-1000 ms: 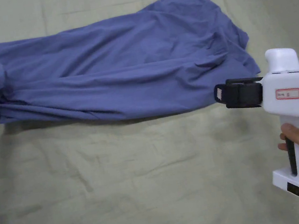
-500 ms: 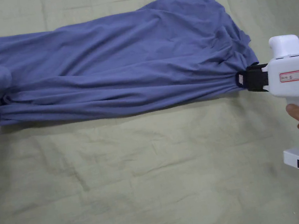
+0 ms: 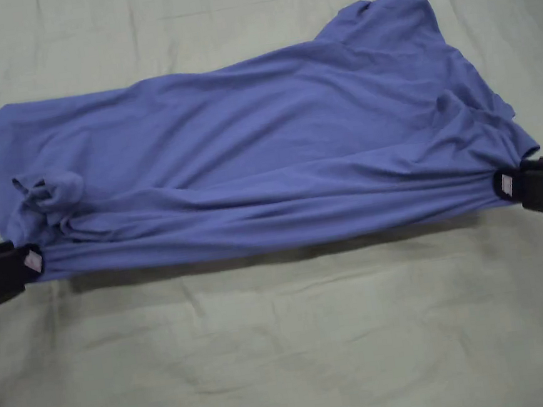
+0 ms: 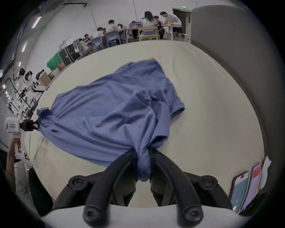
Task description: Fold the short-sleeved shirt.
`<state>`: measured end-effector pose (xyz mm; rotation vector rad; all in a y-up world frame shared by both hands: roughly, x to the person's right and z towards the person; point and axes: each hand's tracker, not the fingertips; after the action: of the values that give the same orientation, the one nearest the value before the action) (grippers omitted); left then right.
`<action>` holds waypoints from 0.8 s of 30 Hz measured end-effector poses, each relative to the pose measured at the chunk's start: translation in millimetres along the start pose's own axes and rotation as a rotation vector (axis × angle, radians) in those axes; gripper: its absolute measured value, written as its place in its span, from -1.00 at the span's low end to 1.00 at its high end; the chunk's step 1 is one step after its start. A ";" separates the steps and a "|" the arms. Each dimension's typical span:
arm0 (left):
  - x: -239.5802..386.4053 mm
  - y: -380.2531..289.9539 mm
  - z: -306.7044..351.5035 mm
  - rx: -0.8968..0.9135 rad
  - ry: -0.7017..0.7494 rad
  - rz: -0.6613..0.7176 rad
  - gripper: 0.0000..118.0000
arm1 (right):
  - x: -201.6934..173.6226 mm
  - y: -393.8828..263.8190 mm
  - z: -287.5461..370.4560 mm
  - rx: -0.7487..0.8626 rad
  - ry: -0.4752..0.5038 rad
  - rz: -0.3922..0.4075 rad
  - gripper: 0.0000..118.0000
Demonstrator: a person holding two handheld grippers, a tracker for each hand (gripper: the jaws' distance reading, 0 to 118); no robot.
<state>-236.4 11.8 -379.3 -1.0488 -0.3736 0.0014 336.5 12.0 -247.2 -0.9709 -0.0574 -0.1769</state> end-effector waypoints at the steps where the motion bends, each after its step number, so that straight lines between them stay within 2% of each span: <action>1: -0.9 -8.8 -2.5 -0.014 -0.008 0.013 -0.89 | -0.8 -8.5 -2.2 -0.011 -0.006 -0.008 -0.71; 4: -3.1 -23.2 -7.1 -0.047 0.001 0.031 -0.89 | 2.4 -24.1 -3.6 -0.036 0.005 -0.048 -0.71; 10: -8.3 -22.2 -10.9 -0.068 -0.015 0.062 -0.89 | -0.2 -23.5 -12.8 -0.064 -0.012 -0.031 -0.71; 11: -8.3 -21.0 -12.8 -0.081 -0.020 0.064 -0.84 | -1.2 -22.6 -16.2 -0.074 -0.015 -0.024 -0.71; 12: -8.4 -20.0 -13.7 -0.095 -0.011 0.076 -0.64 | -2.6 -22.6 -18.0 -0.084 -0.020 -0.017 -0.54; 13: -9.3 -21.9 -11.2 -0.100 0.037 0.101 -0.17 | -5.1 -22.2 -17.5 -0.101 -0.048 -0.007 0.21; 14: -9.8 -22.9 -8.0 -0.077 0.094 0.094 0.27 | -6.2 -23.7 -17.1 -0.117 -0.093 0.015 0.80; 15: -10.9 -25.7 -0.7 -0.052 0.131 0.087 0.46 | -8.2 -27.9 -13.7 -0.119 -0.082 0.034 1.00; 17: -12.7 -30.1 21.7 0.004 0.143 0.099 0.46 | -11.7 -32.1 4.8 -0.064 -0.057 0.017 1.00; 19: -6.6 -35.2 48.5 0.053 0.161 0.114 0.46 | -17.7 -33.5 23.2 -0.046 -0.036 -0.057 1.00; 21: 6.8 -39.7 75.2 0.130 0.178 0.090 0.46 | -30.5 -33.6 42.4 0.025 -0.009 -0.070 1.00; 22: 16.5 -41.7 89.4 0.176 0.173 0.060 0.42 | -39.7 -32.9 52.0 0.045 -0.007 -0.056 0.91; 23: 26.3 -44.6 102.0 0.226 0.163 0.012 0.29 | -49.7 -32.5 61.2 0.086 -0.033 -0.033 0.67; 24: 37.1 -48.7 115.7 0.292 0.125 -0.084 -0.07 | -60.9 -32.2 71.5 0.133 -0.059 -0.008 0.10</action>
<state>-245.1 91.6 -275.9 -0.7405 -0.2929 -0.0824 273.1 60.7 -188.4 -0.8434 -0.1261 -0.1499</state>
